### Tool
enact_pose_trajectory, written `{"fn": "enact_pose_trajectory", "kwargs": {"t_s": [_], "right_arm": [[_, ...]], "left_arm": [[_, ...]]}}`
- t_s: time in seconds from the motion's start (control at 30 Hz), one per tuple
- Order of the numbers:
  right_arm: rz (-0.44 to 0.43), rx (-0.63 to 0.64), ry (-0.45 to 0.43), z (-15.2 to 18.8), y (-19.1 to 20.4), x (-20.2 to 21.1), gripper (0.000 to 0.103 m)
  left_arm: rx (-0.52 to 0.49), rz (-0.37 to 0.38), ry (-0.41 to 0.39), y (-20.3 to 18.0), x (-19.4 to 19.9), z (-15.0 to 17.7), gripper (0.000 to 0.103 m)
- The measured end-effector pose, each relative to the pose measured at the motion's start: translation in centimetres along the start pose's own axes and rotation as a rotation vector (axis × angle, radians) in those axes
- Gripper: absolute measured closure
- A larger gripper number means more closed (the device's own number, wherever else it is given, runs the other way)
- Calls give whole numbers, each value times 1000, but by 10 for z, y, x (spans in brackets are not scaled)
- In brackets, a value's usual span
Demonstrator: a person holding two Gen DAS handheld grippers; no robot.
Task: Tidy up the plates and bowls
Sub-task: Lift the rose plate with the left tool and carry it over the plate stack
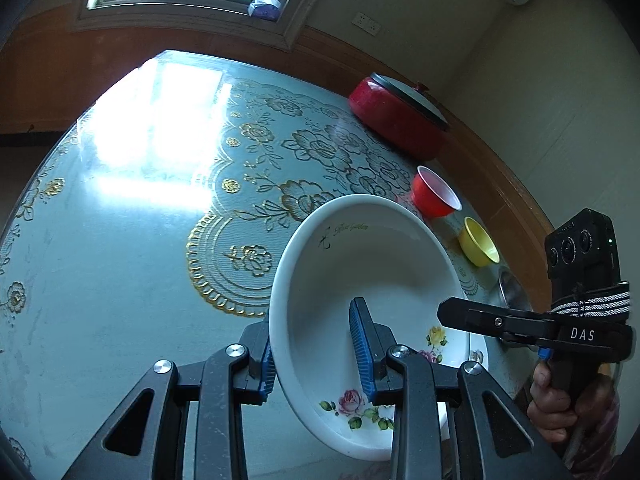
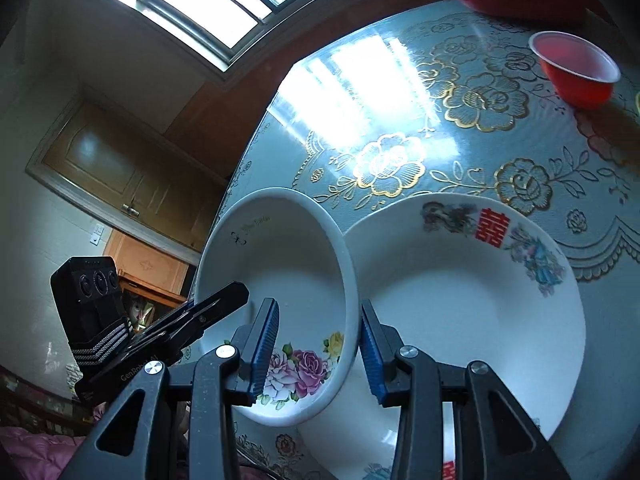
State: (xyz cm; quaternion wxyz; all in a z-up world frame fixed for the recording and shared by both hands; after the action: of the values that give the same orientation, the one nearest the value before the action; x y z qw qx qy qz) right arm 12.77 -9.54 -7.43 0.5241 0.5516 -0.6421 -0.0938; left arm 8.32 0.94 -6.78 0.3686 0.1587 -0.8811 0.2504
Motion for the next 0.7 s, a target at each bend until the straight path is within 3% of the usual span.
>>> {"fn": "enact_pose_trajectory", "kwargs": {"t_s": [0.33,0.7], "right_arm": [[84,-125,-93,27,-40,49,63],[126,-171,-106,44,-56,62,63]], "left_arm": [[-142,96,79,-67,-27,14,72],[-198,88,144,-80,-44,27,70]]}}
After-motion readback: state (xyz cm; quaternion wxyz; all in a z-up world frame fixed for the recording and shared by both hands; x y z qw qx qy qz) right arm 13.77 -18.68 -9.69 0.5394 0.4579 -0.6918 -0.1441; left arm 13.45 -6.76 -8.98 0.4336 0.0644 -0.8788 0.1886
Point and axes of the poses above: each gripper's, at about its wrist camera, not at the fingertips, and x roughly against the way its jaws point, y to its left, z to its underside, the point moved 10 cm from there along -x, roughly the way its jaws point, and after that the axes turned 9 degrees about -z, right-handed, at the moved point
